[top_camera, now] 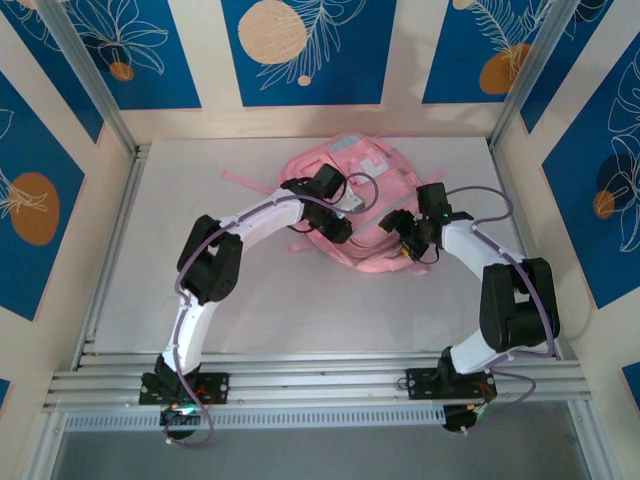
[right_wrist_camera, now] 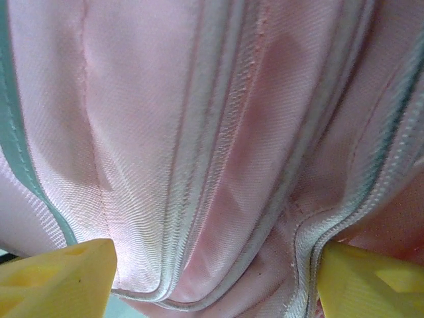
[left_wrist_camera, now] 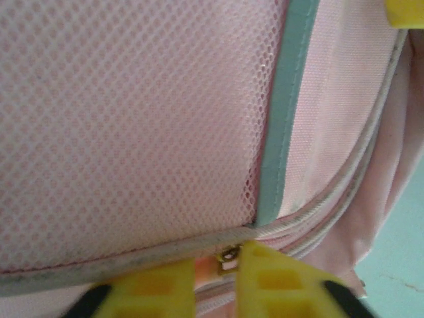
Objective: Pack the student bag
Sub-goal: Zip the student bag at the center of the table.
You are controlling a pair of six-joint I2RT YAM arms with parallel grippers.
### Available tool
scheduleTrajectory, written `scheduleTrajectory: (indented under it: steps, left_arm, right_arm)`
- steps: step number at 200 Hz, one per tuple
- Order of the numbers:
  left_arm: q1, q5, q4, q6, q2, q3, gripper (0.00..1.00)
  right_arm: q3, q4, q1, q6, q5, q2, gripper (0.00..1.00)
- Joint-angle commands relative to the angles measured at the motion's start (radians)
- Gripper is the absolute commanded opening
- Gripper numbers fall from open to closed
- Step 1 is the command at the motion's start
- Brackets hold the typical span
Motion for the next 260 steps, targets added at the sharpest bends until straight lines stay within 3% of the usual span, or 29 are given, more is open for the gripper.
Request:
scheduleTrajectory:
  steps: [1,27,60,99,133,151,209,260]
  left_arm:
    - [0.004,0.048,0.003,0.021,0.013,0.030,0.04]
    - [0.003,0.071,-0.021,0.029,-0.006,0.023,0.03]
    - [0.005,0.040,-0.024,0.039,-0.012,-0.018,0.28]
    - [0.003,-0.011,-0.011,0.045,0.009,-0.049,0.35]
    - [0.001,-0.019,0.002,0.058,0.017,-0.054,0.21]
    - [-0.002,-0.016,0.006,0.062,0.017,-0.066,0.00]
    - [-0.071,0.121,-0.082,0.027,-0.127,-0.153,0.00]
    - [-0.136,0.201,-0.287,0.074,-0.094,-0.006,0.00]
  right_arm:
    - [0.026,-0.004,0.021,-0.012,-0.048,0.023,0.78]
    - [0.026,-0.002,0.024,-0.011,-0.047,0.029,0.77]
    - [0.023,0.004,0.031,-0.006,-0.048,0.037,0.77]
    - [0.024,-0.003,0.032,-0.008,-0.044,0.033,0.77]
    - [0.024,0.000,0.033,-0.004,-0.050,0.036,0.77]
    - [0.016,0.012,0.042,0.004,-0.052,0.045,0.77]
    - [0.008,0.097,0.101,0.060,-0.060,0.071,0.71]
    - [0.062,0.105,0.123,0.050,-0.072,0.088,0.70]
